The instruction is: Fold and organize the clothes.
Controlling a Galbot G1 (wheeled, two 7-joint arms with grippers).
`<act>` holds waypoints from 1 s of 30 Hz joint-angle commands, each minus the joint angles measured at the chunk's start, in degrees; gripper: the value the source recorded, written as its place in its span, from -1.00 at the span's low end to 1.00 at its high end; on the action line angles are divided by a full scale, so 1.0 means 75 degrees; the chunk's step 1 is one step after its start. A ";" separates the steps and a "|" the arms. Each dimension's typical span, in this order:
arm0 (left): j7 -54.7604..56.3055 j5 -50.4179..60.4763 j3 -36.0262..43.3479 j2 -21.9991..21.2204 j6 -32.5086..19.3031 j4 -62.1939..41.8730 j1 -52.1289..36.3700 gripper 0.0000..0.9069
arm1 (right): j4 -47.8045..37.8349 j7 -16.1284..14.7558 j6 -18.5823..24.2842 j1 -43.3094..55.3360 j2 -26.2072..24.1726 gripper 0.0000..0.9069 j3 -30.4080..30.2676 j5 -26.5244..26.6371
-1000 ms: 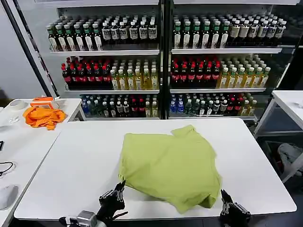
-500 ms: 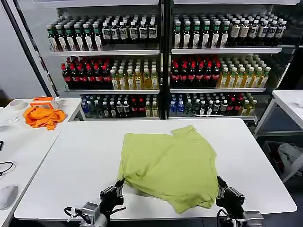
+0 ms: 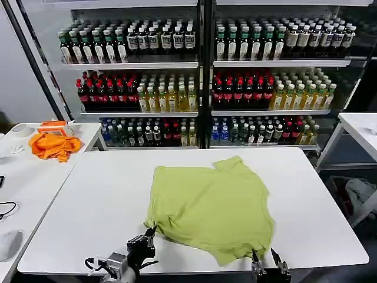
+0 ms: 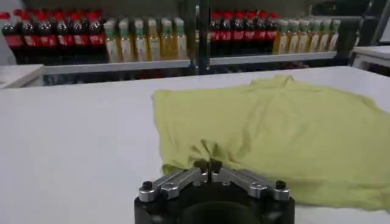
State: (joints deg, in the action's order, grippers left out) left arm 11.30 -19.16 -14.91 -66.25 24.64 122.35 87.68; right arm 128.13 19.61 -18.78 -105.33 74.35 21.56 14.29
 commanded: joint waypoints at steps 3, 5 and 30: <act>-0.0018 0.0005 0.0046 0.0005 0.0008 -0.0085 -0.0018 -0.96 | -0.0441 -0.0064 0.0215 0.0510 0.0302 1.00 -0.0175 0.0135; -0.0022 0.0003 0.0051 -0.0003 0.0013 -0.0083 -0.0025 -0.96 | -0.0475 -0.0093 0.0249 0.0646 0.0335 1.00 -0.0192 0.0250; -0.0054 -0.0011 0.0116 -0.0050 0.0022 -0.0058 -0.0036 -0.96 | -0.0547 -0.0194 0.0516 0.0820 0.0489 -0.87 -0.0195 0.0518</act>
State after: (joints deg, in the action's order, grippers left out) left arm 10.95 -19.18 -14.02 -66.70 24.80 121.88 87.43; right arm 124.18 18.16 -15.07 -99.59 77.80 20.03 17.87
